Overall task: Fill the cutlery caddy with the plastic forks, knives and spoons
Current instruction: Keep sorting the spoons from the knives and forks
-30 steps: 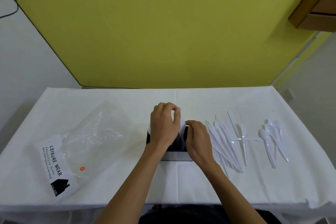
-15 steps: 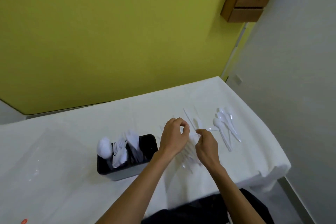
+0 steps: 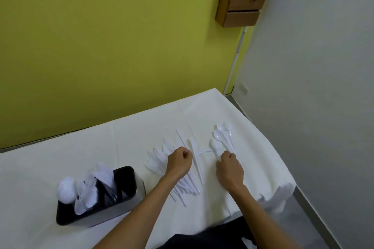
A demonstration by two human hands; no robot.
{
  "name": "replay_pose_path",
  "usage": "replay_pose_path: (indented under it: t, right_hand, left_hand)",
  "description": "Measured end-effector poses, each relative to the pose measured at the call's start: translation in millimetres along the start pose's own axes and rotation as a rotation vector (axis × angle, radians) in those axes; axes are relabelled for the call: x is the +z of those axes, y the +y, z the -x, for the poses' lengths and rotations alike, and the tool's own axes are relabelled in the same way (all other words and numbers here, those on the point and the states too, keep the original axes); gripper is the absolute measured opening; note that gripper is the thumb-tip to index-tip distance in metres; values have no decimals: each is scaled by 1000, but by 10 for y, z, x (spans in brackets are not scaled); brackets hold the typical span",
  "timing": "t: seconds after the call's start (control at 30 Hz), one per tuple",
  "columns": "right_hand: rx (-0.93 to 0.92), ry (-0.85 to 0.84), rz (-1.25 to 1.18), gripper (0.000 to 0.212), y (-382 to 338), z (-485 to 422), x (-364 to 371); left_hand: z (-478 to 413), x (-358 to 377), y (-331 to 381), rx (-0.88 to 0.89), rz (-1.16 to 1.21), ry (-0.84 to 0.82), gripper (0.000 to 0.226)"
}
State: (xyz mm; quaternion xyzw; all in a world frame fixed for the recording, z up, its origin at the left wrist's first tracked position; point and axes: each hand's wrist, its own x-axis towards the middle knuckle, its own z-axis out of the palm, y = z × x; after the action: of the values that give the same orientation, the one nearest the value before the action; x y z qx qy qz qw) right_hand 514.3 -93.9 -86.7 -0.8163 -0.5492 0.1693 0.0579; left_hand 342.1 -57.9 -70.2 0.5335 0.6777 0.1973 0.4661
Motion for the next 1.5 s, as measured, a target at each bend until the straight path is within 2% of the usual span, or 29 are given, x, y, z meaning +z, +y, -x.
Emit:
replay_pose_path:
  t: [0.1,0.23,0.33,0.4,0.47,0.5,0.57,0.7,0.8,0.87,0.93,1.0,1.2,1.33,1.37,1.43,1.5]
  right_hand:
    - [-85,-71,-79,15,37,-32,-64]
    - [-246,-227,-428,14,-15,96,-260]
    - [-278,-355,-562,18,-1,95,-337]
    - [-218,-254,-608,19,85,-26,-319]
    - [-95,-2,-530,15,222,-214,-276]
    - [-29,73,-467,21,287,-296,-262]
    - [40,73,-306,31,362,-420,-230]
    - [-6,-14,-70,20,369,-504,-185]
    - [17,-66,-152,18,361,-473,-272]
    - [25,-89,-306,16,316,-393,-331]
    - [-6,-96,-417,14,231,-270,-389]
    - [-53,-128,-446,14,136,-145,-428]
    - [-133,-257,-488,23,9,28,-465]
    - [-123,-326,-611,36,26,5,-525]
    - [-88,-295,-631,39,61,-50,-522]
    - [10,-114,-626,36,181,-220,-497]
    - [110,29,-482,34,312,-380,-441]
  left_hand:
    - [-43,124,128,-52,139,-24,24]
    - [-161,247,303,-150,361,-126,38]
    - [-232,275,363,-168,628,-160,27]
    - [-250,260,380,-173,777,-142,20]
    - [-260,241,415,-208,875,-92,16]
    - [-270,234,434,-232,897,-69,16]
    - [-293,228,440,-270,853,-54,16]
    - [-313,230,429,-299,727,-108,13]
    - [-322,253,425,-325,715,-149,21]
    - [-323,280,410,-336,719,-158,39]
    - [-304,307,437,-308,673,-167,55]
    - [-281,347,481,-251,604,-157,58]
    - [-283,411,497,-73,523,-33,39]
    - [-287,374,465,-58,571,40,17]
    - [-293,355,458,-79,595,47,14]
    - [-308,313,434,-130,663,50,15]
    - [-309,276,416,-181,724,41,15]
